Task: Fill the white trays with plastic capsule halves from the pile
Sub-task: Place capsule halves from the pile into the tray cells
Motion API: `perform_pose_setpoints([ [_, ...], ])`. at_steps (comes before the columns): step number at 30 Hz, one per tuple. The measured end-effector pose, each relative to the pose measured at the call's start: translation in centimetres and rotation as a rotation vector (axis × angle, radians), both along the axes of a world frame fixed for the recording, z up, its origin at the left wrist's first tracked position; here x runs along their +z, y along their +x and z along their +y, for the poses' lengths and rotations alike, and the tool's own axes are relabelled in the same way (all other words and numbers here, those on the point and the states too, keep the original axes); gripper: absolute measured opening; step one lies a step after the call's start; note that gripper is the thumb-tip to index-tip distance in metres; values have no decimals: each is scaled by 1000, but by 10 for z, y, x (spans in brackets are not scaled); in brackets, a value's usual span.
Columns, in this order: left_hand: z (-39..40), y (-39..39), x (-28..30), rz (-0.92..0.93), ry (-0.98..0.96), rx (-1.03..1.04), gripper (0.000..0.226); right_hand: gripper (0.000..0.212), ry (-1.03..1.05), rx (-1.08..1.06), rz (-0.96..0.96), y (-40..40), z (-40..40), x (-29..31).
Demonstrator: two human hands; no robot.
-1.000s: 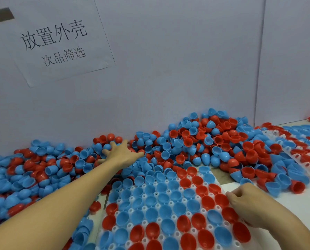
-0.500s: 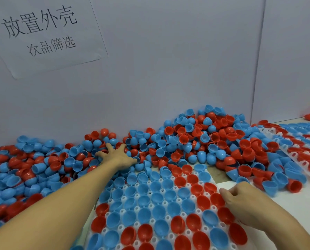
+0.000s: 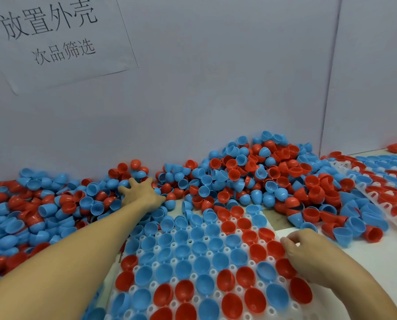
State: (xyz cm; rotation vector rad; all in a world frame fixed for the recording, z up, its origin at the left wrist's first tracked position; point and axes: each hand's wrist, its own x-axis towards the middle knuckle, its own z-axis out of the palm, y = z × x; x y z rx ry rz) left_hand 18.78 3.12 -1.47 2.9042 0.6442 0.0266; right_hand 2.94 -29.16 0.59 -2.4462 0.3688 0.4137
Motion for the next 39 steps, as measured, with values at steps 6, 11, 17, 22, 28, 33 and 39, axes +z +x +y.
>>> perform_pose_setpoints([
  [6,13,-1,6,-88,-95,2,68,33,42,17,-49,1,3,-3],
  [11,25,-6,21,-238,-407,12,52,39,90,-55,-22,3,0,-1],
  [17,39,-6,38,-383,-786,18,21,42,95,-52,-3,2,2,-1],
  [22,45,-5,48,-456,-980,126,19,45,75,-34,-8,4,2,-4],
  [28,48,-5,65,-331,-1270,272,51,43,64,-26,-20,5,2,-3],
  [33,50,-3,69,-451,-1313,260,42,43,53,-16,-39,5,2,-4],
  [39,49,-4,73,-671,-1184,281,17,41,55,-25,-51,5,2,-3],
])
